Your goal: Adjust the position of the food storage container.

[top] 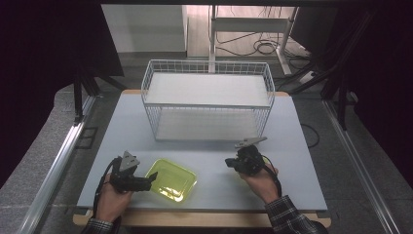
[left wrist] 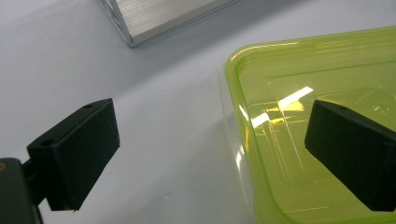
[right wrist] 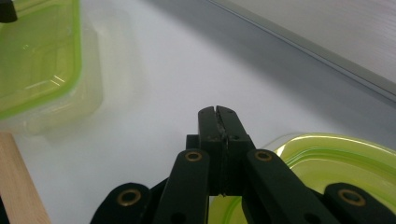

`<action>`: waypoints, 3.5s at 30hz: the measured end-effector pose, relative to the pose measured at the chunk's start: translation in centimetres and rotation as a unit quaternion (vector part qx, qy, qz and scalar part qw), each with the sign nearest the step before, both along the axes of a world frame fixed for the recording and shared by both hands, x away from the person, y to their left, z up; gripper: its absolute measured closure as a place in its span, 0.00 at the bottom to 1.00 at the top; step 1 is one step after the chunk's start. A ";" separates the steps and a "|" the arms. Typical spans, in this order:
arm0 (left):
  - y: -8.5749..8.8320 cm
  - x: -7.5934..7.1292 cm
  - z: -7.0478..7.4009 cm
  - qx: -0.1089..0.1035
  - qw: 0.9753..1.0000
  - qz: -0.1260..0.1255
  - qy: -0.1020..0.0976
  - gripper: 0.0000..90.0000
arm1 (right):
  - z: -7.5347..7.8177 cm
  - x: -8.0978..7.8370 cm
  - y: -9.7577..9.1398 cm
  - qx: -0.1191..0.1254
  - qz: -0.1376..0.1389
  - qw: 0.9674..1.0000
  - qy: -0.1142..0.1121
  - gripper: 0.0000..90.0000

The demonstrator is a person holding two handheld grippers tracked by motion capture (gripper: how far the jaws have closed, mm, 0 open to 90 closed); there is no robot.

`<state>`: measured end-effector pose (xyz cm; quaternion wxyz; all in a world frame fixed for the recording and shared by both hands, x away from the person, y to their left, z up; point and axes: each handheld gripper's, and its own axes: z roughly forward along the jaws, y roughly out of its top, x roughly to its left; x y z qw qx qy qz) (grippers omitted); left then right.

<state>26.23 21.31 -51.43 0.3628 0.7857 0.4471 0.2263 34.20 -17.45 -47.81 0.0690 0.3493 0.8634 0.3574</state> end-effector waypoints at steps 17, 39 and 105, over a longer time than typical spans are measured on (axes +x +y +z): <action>0.2 0.1 0.0 0.003 1.000 0.014 0.007 0.04 | 0.2 -1.2 -5.1 0.000 -0.052 0.999 -0.005 0.99; 1.7 -0.5 1.3 -0.005 0.999 0.044 -0.001 0.29 | 0.3 -2.4 -9.4 0.007 -0.110 0.994 -0.024 0.99; -7.2 -0.5 -1.2 -0.007 0.980 -0.149 0.135 1.00 | -2.8 -4.3 0.3 0.019 0.032 0.997 0.065 0.98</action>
